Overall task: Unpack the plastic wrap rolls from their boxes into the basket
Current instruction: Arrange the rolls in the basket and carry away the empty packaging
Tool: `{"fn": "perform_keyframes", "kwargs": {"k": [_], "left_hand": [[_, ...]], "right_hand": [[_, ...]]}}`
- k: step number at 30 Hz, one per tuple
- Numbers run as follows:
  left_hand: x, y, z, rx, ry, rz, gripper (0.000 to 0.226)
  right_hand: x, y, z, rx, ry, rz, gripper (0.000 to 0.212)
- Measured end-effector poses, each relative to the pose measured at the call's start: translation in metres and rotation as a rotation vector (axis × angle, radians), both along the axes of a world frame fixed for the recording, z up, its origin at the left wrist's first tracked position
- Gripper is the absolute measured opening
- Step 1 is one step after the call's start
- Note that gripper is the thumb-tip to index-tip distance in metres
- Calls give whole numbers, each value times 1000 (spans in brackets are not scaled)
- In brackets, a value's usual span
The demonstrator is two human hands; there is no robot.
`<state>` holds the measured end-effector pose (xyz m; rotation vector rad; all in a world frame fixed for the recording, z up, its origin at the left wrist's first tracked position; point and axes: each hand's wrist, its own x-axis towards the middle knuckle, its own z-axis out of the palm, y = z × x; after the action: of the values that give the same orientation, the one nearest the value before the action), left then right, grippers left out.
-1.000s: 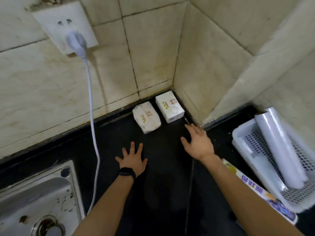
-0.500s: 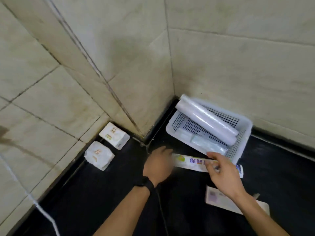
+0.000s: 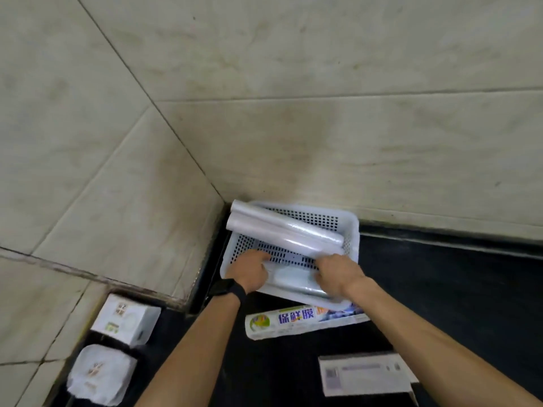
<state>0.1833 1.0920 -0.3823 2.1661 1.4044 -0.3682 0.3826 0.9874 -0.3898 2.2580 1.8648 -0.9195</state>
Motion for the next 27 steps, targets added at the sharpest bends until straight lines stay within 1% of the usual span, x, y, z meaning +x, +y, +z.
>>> {"fn": "perform_keyframes", "kwargs": {"k": [2,5,7,8,10,14,17,19,21,22,25,27], "left_hand": [[6,13,-12,-76,62,-19,54],[10,29,-28,-199,161,-103,65],[9,35,-38,-198,214,-167,68],[8,36,-42,-172,227,-194,66],[8,38,-48,-109,217,-217,55],[6,37,-50,30,251,-304,33],[2,33,-44,124,221,-347,27],[-6,33,-32,191,171,-354,23],[-24,35,-14,288,138,-351,30],[-37,35,-2,334,117,-340,33],[-87,31,29,461,52,-220,27],[-117,26,45,528,26,-155,26]], "right_hand": [[-3,8,-6,-55,-28,18,23],[-10,13,-12,-104,-126,89,20],[-14,14,-15,-117,-193,128,20],[-14,14,-16,-120,-212,137,20],[-13,13,-17,-120,-212,132,21],[-7,11,-15,-79,-130,132,25],[-1,2,-9,13,-45,89,29],[4,-7,-6,119,36,-13,38],[6,-14,-4,207,93,-100,43],[6,-15,-3,226,104,-110,44],[-5,-9,-7,233,140,-72,46],[-22,2,-12,204,166,-43,40]]}}
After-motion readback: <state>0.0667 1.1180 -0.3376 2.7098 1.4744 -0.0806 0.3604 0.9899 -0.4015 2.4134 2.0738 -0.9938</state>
